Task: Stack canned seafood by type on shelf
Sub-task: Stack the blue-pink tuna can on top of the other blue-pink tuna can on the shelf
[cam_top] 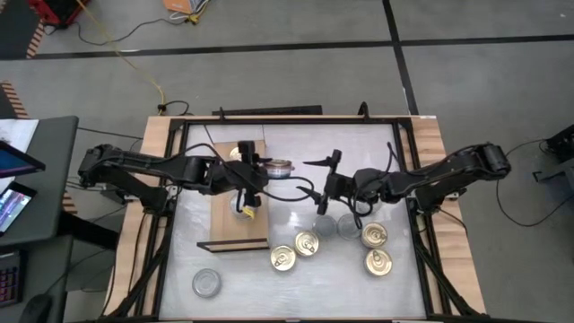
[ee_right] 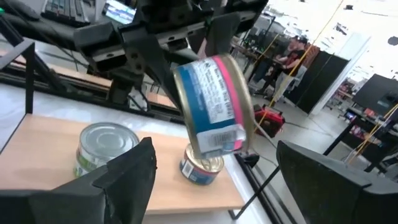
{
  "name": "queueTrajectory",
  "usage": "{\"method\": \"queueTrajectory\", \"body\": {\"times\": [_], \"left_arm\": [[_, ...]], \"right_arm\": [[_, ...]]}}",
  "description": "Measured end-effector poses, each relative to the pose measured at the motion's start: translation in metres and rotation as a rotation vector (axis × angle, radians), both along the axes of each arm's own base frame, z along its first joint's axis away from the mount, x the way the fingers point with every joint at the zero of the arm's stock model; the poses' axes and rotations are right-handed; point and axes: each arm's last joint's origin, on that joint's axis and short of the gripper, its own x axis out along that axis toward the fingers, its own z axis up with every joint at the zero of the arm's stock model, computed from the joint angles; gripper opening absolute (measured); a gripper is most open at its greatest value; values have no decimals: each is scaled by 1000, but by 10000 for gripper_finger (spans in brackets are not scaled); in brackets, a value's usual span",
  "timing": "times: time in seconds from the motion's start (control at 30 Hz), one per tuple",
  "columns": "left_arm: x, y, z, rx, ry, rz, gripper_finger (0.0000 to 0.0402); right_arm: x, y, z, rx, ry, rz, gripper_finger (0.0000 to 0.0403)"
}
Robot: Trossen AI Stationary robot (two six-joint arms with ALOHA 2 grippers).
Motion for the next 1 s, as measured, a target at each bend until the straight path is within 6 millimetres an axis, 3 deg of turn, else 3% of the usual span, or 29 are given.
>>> {"method": "queueTrajectory", "body": {"times": [0.53,1.0], "left_arm": [[-6,7,-16,-18,96,52,188],[-35,11,-8,-65,142,117,188]], "right_arm": [[-8,-1,1,18,49,-1,361],[-8,-1,-2,35,71,-2,361]]}}
